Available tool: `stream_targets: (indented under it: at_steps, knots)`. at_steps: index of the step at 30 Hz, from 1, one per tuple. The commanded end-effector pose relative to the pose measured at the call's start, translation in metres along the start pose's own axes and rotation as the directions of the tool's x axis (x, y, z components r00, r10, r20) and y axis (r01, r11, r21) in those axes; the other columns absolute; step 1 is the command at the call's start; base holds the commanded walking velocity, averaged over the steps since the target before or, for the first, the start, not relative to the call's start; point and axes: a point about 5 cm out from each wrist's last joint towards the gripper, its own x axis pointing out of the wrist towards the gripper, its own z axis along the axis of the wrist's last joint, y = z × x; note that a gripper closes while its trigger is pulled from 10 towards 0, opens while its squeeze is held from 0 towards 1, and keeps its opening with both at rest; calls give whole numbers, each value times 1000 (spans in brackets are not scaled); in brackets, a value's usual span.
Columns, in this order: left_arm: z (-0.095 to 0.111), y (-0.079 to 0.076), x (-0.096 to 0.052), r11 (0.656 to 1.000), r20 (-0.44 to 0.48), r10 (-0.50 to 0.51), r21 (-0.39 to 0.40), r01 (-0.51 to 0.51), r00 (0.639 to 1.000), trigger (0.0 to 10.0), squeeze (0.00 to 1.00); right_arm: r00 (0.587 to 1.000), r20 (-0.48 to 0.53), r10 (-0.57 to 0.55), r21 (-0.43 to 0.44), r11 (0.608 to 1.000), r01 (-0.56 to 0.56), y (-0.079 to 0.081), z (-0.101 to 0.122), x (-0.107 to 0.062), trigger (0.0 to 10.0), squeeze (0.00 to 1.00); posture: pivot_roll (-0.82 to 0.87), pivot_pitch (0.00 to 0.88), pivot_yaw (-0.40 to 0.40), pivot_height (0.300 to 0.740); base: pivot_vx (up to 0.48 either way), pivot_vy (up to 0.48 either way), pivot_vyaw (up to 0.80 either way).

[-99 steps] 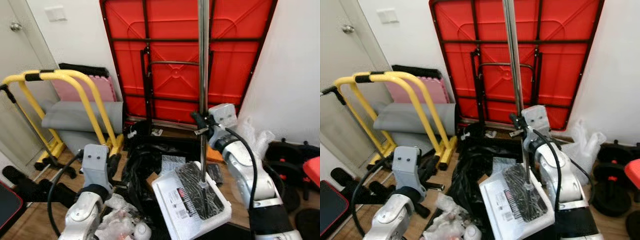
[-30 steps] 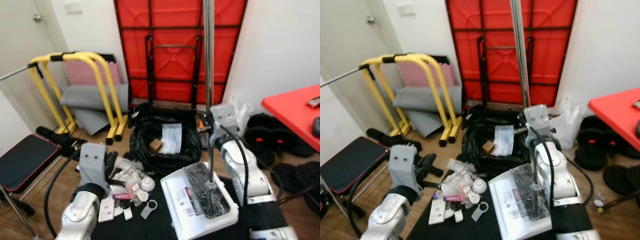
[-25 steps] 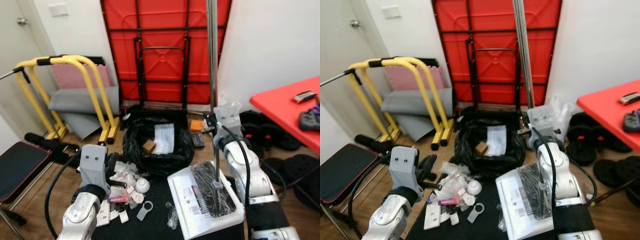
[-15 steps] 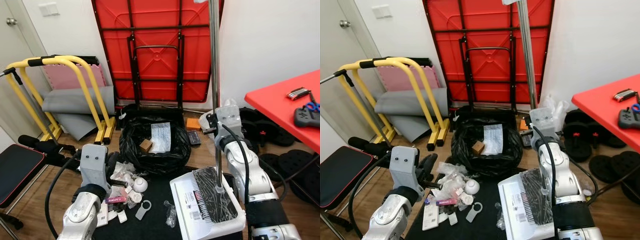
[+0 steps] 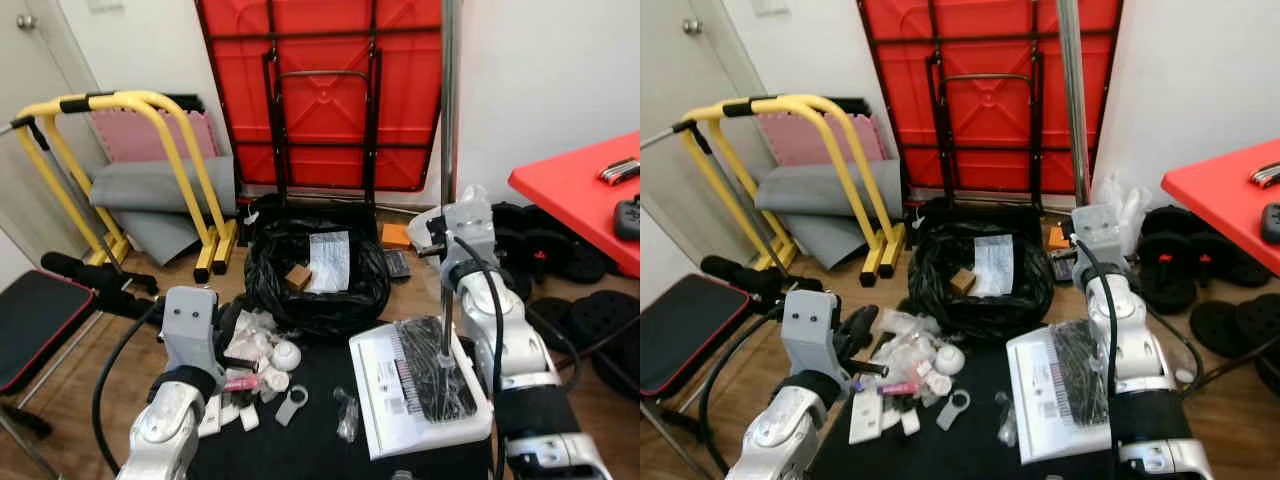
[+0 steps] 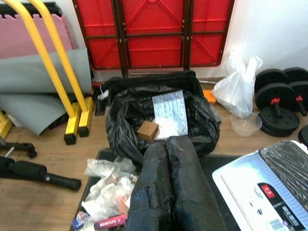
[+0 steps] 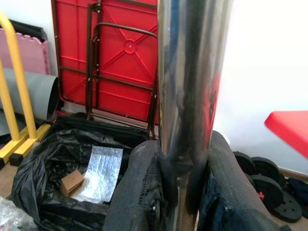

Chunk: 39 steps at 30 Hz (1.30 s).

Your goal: Sweep floor

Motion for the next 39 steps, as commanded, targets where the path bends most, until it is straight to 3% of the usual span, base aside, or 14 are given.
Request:
stream_targets:
  at_steps: [1,31,39]
  knots:
    - [0,1,-1,1000,-2,1,2,-1,1000,10000,0,994,106,-8,-19,1000,10,-1,20,3,10000,0,-30,0,1,650,0,0,0]
    - [0,0,-3,1000,-4,-2,5,2,1000,10000,0,981,186,-56,-82,994,72,-6,26,10,10000,0,-22,1,-5,565,0,0,0]
    - [-1,-2,-4,1000,-7,-17,12,17,1000,10000,0,975,199,-94,-92,989,114,-16,26,19,10000,0,-12,0,-1,545,0,0,0]
